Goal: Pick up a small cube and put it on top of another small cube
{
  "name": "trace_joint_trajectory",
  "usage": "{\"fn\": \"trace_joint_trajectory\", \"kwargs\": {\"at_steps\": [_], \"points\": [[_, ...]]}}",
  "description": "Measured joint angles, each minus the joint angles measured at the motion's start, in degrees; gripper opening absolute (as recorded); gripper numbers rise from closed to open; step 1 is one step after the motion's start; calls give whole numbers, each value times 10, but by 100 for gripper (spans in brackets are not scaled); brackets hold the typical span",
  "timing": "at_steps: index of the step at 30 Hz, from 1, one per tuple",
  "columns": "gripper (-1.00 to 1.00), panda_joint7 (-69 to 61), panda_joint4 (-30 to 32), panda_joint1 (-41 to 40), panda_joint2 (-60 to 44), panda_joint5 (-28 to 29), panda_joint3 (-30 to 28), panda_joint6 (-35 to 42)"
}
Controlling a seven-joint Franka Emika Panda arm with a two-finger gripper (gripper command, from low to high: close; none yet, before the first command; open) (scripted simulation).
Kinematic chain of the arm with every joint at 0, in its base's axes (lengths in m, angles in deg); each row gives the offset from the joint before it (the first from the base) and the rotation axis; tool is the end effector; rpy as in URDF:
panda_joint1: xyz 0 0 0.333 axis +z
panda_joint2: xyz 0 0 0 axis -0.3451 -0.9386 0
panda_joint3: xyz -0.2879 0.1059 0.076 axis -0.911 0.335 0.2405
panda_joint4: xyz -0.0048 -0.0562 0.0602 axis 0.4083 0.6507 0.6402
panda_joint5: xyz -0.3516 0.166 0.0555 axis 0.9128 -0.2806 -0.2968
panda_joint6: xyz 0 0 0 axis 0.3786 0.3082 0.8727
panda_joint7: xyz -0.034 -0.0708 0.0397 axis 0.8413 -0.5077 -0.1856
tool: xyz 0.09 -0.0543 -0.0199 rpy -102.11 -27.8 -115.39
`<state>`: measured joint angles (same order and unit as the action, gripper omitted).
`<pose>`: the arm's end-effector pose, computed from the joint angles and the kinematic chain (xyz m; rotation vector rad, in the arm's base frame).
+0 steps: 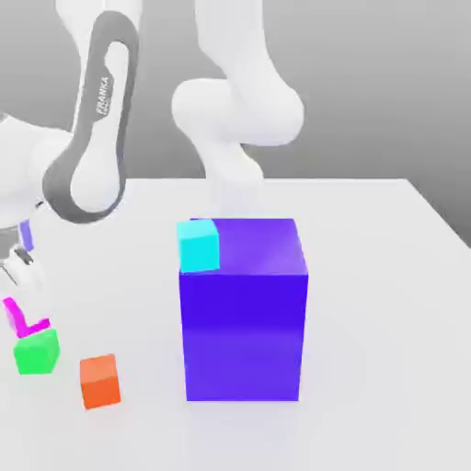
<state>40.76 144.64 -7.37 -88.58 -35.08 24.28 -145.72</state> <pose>0.2991 -0.3168 0.1818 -2.1330 2.3060 -0.0017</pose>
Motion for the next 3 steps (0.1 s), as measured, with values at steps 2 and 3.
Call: {"fn": "trace_joint_trajectory", "kwargs": {"at_steps": [2, 3], "points": [[100, 0, 0, 0, 0, 0, 0, 0], [100, 0, 0, 0, 0, 0, 0, 0]]}}
